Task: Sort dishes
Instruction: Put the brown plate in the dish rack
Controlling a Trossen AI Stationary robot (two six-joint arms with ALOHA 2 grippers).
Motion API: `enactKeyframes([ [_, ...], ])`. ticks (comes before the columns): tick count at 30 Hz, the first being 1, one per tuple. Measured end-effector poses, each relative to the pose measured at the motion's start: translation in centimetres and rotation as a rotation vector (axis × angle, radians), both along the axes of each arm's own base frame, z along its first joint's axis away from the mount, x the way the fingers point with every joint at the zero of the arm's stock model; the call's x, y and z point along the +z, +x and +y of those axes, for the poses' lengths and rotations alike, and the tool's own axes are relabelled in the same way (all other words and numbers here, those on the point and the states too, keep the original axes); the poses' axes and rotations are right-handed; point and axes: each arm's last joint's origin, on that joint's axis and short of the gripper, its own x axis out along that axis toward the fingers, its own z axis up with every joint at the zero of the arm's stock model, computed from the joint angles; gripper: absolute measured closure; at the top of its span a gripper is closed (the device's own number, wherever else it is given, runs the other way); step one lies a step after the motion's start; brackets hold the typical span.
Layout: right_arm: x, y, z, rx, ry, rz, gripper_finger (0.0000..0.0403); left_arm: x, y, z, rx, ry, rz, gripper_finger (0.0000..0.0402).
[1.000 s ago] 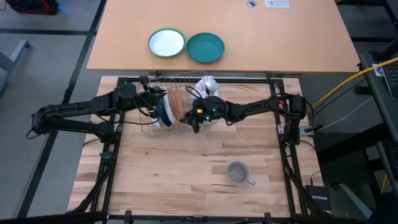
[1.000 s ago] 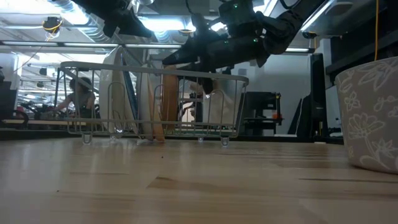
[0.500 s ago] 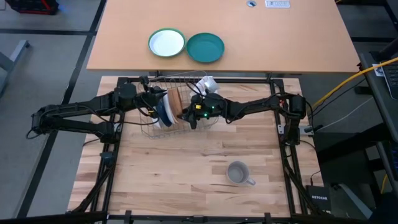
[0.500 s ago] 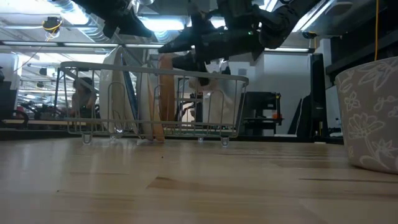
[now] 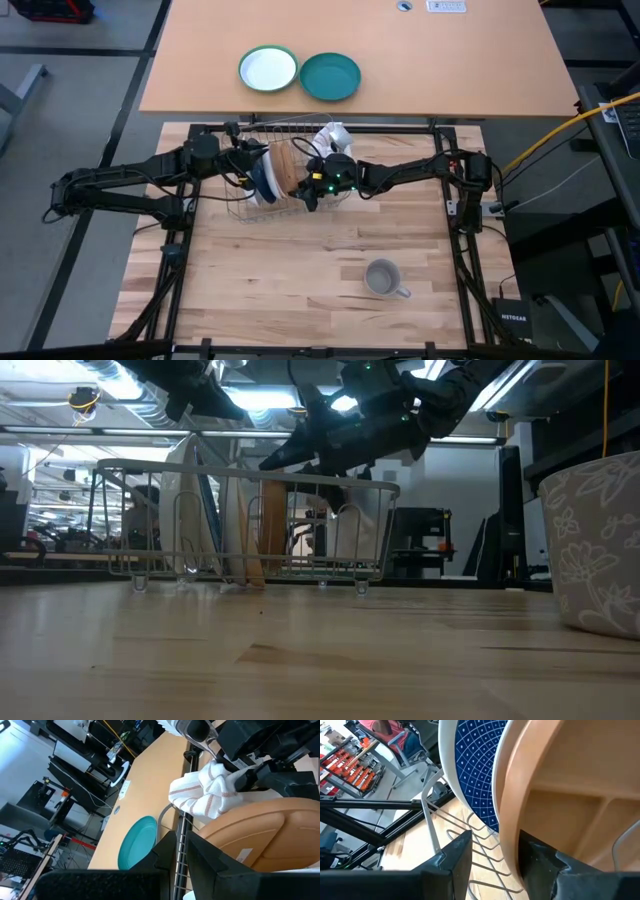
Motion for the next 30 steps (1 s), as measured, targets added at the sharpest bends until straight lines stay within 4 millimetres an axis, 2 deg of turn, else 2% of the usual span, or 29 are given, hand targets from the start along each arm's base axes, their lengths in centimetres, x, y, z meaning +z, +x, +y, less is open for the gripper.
enactKeyframes([
  [8, 0.0, 0.0, 0.0, 0.01, 0.008, 0.003, 0.0251, 0.1, 0.0, 0.0, 0.001, -0.003, -0.014, 0.0369],
  [14, -0.1, 0.0, 0.0, 0.007, 0.022, 0.009, 0.0251, 1.8, -1.1, -1.3, -0.047, -0.004, -0.117, 0.0369],
  [18, -0.1, 0.0, 0.0, 0.008, 0.022, 0.01, 0.0251, 3.8, -4.2, -2.5, -0.049, -0.066, -0.213, 0.0369],
  [20, -0.1, 0.0, 0.0, 0.011, 0.022, 0.01, 0.0251, 4.1, -6.2, -2.9, -0.038, -0.14, -0.253, 0.0369],
  [25, -0.1, 0.0, 0.0, 0.021, 0.025, 0.006, 0.0251, 3.5, -10.7, -3.9, -0.038, -0.381, -0.342, 0.0369],
  [30, 0.0, -0.1, 0.0, 0.021, 0.025, 0.005, 0.0251, 2.2, -13.8, -4.7, -0.102, -0.536, -0.312, 0.0369],
])
